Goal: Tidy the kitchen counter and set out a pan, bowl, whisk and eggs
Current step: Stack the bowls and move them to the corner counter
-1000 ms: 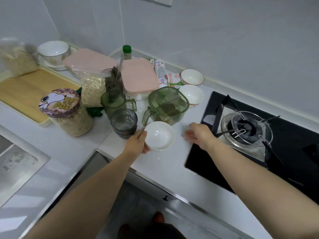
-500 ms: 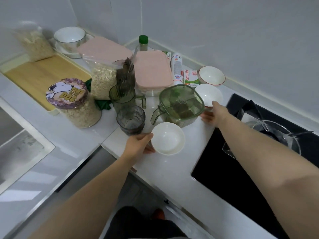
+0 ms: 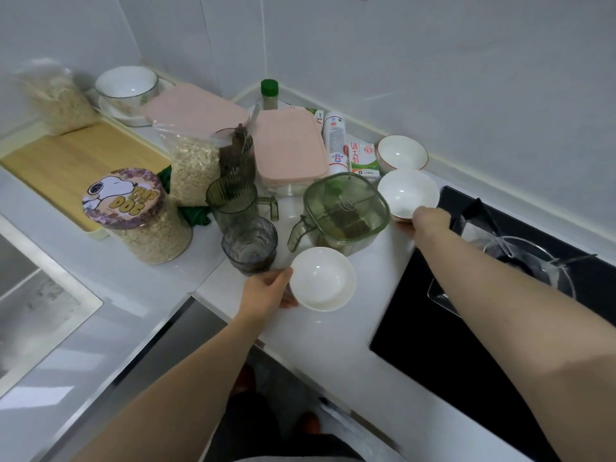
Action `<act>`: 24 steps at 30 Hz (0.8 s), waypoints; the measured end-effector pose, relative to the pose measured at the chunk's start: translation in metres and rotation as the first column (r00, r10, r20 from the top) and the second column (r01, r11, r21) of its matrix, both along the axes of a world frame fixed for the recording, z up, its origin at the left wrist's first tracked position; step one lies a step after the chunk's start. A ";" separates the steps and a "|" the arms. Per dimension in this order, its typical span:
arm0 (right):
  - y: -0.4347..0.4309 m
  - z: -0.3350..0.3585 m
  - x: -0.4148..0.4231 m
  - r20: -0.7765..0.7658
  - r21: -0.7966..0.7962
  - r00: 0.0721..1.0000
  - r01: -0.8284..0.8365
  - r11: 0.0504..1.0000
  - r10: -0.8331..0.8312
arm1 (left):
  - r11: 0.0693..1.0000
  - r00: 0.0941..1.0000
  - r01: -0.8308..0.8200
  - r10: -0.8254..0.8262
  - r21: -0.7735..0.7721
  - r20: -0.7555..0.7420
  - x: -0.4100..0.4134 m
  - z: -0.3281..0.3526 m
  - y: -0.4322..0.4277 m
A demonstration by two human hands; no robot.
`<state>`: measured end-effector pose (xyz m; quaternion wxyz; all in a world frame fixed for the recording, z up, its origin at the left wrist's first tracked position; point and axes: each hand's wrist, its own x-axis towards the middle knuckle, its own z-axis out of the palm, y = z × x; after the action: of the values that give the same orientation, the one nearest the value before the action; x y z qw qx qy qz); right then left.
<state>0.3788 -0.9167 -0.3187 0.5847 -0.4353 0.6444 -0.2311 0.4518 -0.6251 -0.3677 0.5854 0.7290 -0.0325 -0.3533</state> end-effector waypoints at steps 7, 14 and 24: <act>0.019 0.037 -0.023 -0.087 -0.468 0.993 -0.110 0.877 0.078 | 1.000 1.000 -0.006 0.006 -0.010 0.001 -0.001 -0.001 -0.001; 0.065 0.054 -0.038 -0.175 -0.548 0.923 -0.380 0.745 0.342 | 0.998 0.998 -0.017 0.014 -0.055 -0.062 -0.003 0.001 0.003; 0.125 0.027 -0.054 -0.489 -0.382 0.560 -0.827 0.412 0.669 | 0.996 0.994 -0.010 0.001 -0.084 -0.109 -0.005 0.008 0.006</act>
<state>0.3245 -0.7912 -0.2917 0.3739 -0.8582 0.3456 -0.0656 0.4469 -0.6192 -0.3597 0.6174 0.6834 -0.0132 -0.3893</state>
